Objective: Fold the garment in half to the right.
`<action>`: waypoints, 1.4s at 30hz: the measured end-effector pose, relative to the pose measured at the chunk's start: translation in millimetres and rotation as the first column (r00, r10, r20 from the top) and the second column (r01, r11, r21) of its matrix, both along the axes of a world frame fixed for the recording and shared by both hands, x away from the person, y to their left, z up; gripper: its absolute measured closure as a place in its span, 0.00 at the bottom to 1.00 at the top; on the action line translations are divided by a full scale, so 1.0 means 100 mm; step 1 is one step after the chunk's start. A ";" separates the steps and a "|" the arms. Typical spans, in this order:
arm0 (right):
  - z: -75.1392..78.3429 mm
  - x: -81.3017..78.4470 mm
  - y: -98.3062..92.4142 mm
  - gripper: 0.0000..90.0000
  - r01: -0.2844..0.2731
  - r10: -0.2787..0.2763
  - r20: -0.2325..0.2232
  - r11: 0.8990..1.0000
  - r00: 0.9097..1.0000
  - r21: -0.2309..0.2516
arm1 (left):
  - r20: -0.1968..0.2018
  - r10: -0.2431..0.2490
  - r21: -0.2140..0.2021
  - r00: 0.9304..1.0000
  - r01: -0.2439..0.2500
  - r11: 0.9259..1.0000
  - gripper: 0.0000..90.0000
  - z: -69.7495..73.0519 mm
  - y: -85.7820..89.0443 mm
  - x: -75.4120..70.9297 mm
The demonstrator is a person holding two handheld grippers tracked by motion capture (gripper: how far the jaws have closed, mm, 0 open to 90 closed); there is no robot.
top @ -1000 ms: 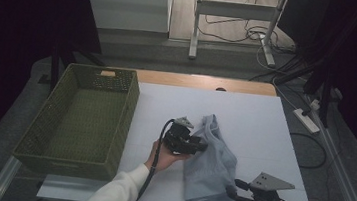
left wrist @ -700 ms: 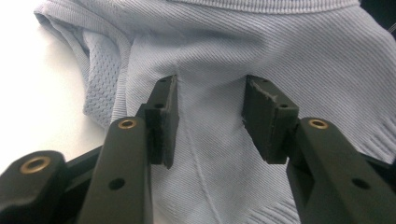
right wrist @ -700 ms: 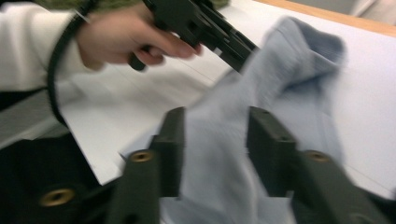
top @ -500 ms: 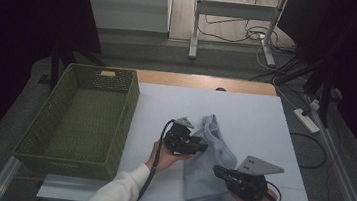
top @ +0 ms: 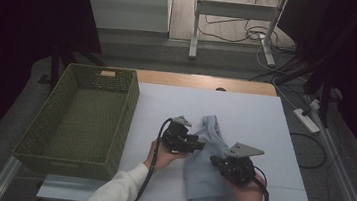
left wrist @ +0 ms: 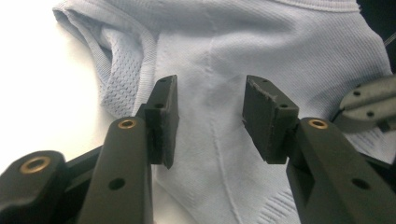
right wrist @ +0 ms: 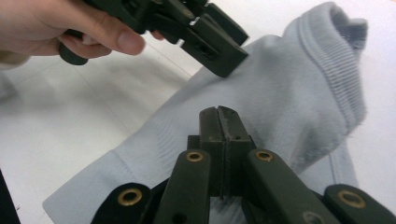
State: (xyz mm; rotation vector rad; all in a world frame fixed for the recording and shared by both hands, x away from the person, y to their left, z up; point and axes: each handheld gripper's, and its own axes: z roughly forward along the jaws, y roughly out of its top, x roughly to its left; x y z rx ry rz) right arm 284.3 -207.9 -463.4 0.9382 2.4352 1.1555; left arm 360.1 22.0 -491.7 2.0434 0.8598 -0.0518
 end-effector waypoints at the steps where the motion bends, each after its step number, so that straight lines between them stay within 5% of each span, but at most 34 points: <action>1: 0.00 0.00 -0.01 0.99 0.004 -0.004 0.000 1.000 1.000 0.005 | 0.001 -0.002 0.004 1.000 0.002 1.000 0.62 0.00 0.00 0.00; 21: -0.21 0.07 -0.21 0.99 0.030 -0.029 -0.067 0.999 0.997 0.020 | 0.016 0.022 0.006 1.000 -0.022 1.000 0.59 0.00 0.24 -0.14; 30: -0.37 0.13 -0.26 0.99 0.053 -0.059 -0.109 0.997 0.992 -0.056 | 0.039 0.044 0.001 0.998 -0.044 0.999 0.58 -0.02 0.42 -0.24; 42: -0.42 0.14 -0.25 0.99 0.046 -0.054 -0.109 0.996 0.993 -0.076 | 0.029 0.056 0.026 0.998 -0.057 0.998 0.49 -0.04 0.53 -0.27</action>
